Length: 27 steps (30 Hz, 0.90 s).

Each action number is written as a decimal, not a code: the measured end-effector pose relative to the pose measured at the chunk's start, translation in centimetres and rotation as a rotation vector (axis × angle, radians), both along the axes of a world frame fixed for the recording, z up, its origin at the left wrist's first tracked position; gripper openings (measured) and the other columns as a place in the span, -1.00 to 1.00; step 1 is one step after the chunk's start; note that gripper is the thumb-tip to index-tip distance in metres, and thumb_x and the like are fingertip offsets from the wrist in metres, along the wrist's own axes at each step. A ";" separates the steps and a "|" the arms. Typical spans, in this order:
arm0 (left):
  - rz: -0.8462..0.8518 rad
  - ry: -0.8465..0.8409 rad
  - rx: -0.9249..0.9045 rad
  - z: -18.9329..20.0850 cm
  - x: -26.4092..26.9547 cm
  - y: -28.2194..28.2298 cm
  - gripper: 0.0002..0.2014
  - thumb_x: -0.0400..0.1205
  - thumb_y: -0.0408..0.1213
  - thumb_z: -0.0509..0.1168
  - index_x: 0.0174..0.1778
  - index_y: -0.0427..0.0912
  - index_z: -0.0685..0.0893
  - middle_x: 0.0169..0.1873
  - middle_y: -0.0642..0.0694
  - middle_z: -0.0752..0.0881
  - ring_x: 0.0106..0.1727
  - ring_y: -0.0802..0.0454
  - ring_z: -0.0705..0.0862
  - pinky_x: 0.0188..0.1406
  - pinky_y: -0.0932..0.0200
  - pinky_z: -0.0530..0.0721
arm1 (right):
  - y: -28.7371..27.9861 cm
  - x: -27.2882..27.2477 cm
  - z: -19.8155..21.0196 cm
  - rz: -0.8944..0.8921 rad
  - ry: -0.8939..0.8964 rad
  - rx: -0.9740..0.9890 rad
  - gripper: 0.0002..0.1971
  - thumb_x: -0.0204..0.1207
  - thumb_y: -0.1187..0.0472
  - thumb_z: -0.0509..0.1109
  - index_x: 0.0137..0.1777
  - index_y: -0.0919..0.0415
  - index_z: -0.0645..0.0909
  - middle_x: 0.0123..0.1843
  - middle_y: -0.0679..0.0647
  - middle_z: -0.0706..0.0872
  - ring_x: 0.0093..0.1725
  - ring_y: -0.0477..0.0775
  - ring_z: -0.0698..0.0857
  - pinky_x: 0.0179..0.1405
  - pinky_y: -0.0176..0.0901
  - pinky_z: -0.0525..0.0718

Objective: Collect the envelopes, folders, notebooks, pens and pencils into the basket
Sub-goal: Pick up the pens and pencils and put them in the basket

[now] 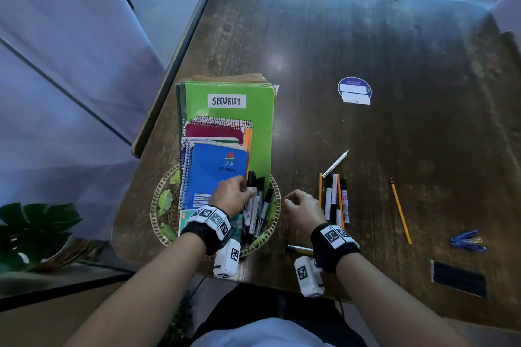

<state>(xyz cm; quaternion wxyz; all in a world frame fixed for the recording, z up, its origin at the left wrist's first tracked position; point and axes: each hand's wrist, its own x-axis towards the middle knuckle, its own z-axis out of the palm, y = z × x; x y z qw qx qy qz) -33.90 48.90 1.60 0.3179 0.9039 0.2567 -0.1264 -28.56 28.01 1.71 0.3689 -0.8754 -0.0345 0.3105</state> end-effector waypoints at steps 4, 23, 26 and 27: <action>-0.038 0.079 0.104 -0.5 -0.2 -0.2 -0.69 0.61 0.12 0.36 -0.09 -0.08 0.62 -0.15 -0.09 0.75 -0.12 -0.12 0.67 -0.18 0.04 0.66 | -1.8 0.5 -0.9 -0.033 0.001 -0.082 -0.88 0.65 0.11 0.30 0.00 0.05 0.67 -0.09 -0.03 0.74 -0.13 -0.04 0.75 -0.10 -0.04 0.80; -0.082 -0.050 0.097 1.9 1.6 -3.1 -0.73 0.64 0.03 0.34 -0.16 -0.09 0.54 -0.25 -0.05 0.68 -0.17 -0.09 0.65 -0.16 -0.05 0.69 | -8.4 7.5 -3.3 -0.222 0.016 -0.295 -0.85 0.60 0.06 0.34 -0.11 0.11 0.65 -0.11 0.14 0.76 -0.16 0.14 0.79 -0.06 0.15 0.82; -0.103 -0.074 0.061 2.2 2.4 -4.2 -0.75 0.64 0.02 0.35 -0.16 -0.08 0.56 -0.25 -0.06 0.69 -0.16 -0.09 0.65 -0.15 -0.06 0.69 | -8.5 10.0 -2.9 -0.219 -0.012 -0.325 -0.77 0.61 0.01 0.37 -0.05 0.18 0.66 -0.07 0.13 0.74 -0.11 0.14 0.75 -0.06 0.02 0.77; -0.112 -0.081 0.050 2.2 2.6 -4.6 -0.75 0.64 0.02 0.35 -0.17 -0.07 0.56 -0.25 -0.05 0.69 -0.17 -0.07 0.66 -0.15 -0.06 0.69 | -8.4 10.9 -2.8 -0.217 -0.019 -0.328 -0.76 0.62 -0.01 0.37 -0.02 0.19 0.66 -0.06 0.14 0.74 -0.09 0.14 0.74 -0.07 0.00 0.75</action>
